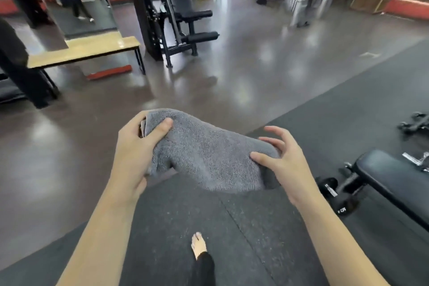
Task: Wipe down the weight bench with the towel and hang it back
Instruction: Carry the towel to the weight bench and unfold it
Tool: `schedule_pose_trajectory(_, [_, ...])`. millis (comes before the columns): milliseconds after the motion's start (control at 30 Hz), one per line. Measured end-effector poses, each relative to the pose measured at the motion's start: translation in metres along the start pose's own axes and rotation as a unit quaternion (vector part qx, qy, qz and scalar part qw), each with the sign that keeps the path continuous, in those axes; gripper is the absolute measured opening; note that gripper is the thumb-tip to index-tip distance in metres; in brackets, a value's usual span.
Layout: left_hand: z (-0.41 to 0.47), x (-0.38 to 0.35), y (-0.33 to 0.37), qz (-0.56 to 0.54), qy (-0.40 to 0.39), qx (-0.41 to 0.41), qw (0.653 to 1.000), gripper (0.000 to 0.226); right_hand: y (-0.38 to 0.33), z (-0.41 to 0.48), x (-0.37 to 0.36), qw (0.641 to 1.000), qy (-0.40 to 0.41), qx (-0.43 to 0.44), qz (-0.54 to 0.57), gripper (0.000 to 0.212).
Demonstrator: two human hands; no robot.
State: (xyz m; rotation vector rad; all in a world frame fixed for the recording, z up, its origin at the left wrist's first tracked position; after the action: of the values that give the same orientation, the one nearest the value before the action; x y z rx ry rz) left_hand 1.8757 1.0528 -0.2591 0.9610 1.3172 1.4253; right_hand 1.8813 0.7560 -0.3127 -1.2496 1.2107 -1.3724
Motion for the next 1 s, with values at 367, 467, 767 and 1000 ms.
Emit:
schedule_pose_trajectory(367, [0.273, -0.241, 0.005, -0.038, -0.231, -0.016, 0.972, 0.01, 0.025, 0.282, 0.049, 0.99, 0.073, -0.04, -0.113, 0.028])
schedule_pose_trajectory(467, [0.332, -0.31, -0.004, -0.028, -0.276, -0.026, 0.96, 0.009, 0.031, 0.342, 0.088, 0.987, 0.107, -0.048, -0.108, 0.031])
schedule_pose_trajectory(767, [0.498, -0.535, -0.059, -0.002, -0.303, -0.03, 0.952, 0.012, 0.07, 0.518, 0.274, 0.964, 0.253, -0.043, -0.07, 0.036])
schedule_pose_trajectory(1000, [0.585, -0.743, -0.056, 0.028, -0.348, -0.055, 0.935, 0.013, 0.025, 0.673, 0.389, 0.956, 0.265, -0.038, -0.119, 0.01])
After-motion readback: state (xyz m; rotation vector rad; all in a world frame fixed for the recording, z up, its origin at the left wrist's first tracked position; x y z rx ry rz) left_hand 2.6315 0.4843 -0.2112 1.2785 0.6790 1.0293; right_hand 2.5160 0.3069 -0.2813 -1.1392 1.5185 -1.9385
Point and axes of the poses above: each hand's wrist, its own z-axis towards the middle knuckle, its own x-axis out of the back of the hand, y = z × x, the point moved 5 cm from there along z, towards the middle knuckle
